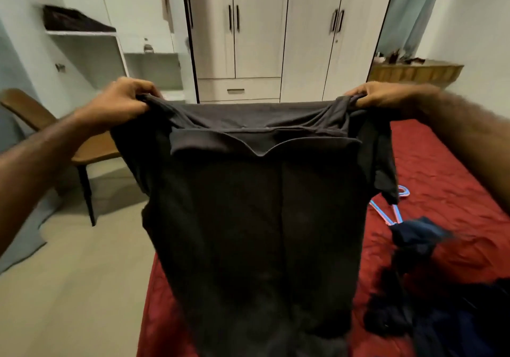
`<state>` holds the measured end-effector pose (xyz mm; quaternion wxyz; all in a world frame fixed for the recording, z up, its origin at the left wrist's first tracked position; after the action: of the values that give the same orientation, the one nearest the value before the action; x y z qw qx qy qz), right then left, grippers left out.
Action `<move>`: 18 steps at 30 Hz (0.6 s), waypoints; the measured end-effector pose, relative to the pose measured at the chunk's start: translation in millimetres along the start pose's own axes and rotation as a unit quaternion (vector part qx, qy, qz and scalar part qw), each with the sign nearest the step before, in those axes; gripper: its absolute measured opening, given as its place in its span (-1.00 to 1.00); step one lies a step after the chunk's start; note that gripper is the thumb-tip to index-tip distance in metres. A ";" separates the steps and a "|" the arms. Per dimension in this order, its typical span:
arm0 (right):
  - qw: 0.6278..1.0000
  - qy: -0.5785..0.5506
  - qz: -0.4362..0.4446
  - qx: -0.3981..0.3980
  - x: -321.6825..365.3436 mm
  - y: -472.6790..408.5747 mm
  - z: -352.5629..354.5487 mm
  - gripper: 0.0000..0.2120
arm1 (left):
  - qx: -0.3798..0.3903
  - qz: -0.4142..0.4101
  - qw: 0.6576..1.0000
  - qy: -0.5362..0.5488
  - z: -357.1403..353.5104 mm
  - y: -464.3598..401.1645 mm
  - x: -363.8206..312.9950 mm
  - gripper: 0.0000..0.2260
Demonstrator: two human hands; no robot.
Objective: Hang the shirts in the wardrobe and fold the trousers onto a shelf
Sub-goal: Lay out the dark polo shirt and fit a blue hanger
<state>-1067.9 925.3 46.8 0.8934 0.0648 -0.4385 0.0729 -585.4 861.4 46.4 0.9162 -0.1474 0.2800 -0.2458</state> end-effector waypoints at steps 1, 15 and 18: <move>0.998 -0.015 -0.024 0.052 -12.1 -19.0 -2.1 -0.39 | 0.026 0.002 1.000 -0.012 -8.9 -14.0 12.0 -0.77; 0.940 0.271 -0.205 -0.009 -341.4 -345.0 -149.6 -0.76 | 0.184 0.226 0.948 -0.129 -378.3 -161.8 302.1 -0.72; 0.946 0.241 -0.200 -0.083 -396.1 -346.6 -188.0 -0.72 | 0.153 0.258 0.947 -0.119 -435.4 -150.1 321.4 -0.75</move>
<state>-1097.1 590.0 -399.5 0.9709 0.0570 -0.1926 -0.1303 -663.4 507.0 -382.3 0.9865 0.0434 0.1562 -0.0215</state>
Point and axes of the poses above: each hand's wrist, its own y-axis away from the middle knuckle, its own z-axis out of the back of the hand, x = y × z, the point moved 5 cm from there along -y, towards the middle knuckle
